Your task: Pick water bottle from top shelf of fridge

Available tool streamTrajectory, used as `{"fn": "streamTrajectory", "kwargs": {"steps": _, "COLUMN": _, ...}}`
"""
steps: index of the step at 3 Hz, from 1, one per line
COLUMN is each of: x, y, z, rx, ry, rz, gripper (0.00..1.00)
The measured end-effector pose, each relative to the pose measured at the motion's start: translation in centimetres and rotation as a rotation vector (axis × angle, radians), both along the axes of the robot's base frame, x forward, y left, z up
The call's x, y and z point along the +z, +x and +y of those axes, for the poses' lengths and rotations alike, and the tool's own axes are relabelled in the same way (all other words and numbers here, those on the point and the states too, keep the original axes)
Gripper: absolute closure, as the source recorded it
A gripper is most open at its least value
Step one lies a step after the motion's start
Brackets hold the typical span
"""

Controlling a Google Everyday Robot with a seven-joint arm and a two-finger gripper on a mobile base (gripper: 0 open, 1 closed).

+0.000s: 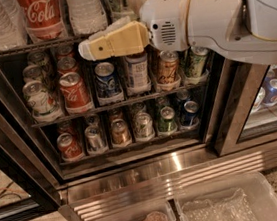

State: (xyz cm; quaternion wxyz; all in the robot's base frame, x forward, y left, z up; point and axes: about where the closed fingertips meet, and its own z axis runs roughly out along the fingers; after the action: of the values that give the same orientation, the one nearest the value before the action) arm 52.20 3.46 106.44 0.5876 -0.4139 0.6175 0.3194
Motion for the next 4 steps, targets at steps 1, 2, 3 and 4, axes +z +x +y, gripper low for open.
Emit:
{"fn": "streamTrajectory", "kwargs": {"steps": 1, "x": -0.2, "y": 0.6, "z": 0.7, "rx": -0.021, "ry": 0.052, "rz": -0.004, "gripper": 0.00}}
{"fn": "streamTrajectory", "kwargs": {"steps": 2, "x": -0.2, "y": 1.3, "z": 1.6, "rx": -0.049, "ry": 0.091, "rz": -0.011, "gripper": 0.00}}
{"fn": "streamTrajectory", "kwargs": {"steps": 3, "x": 0.0, "y": 1.9, "z": 3.4, "rx": -0.083, "ry": 0.125, "rz": -0.027, "gripper": 0.00}}
{"fn": "streamTrajectory", "kwargs": {"steps": 4, "x": 0.3, "y": 2.2, "z": 4.2, "rx": -0.086, "ry": 0.129, "rz": -0.039, "gripper": 0.01}}
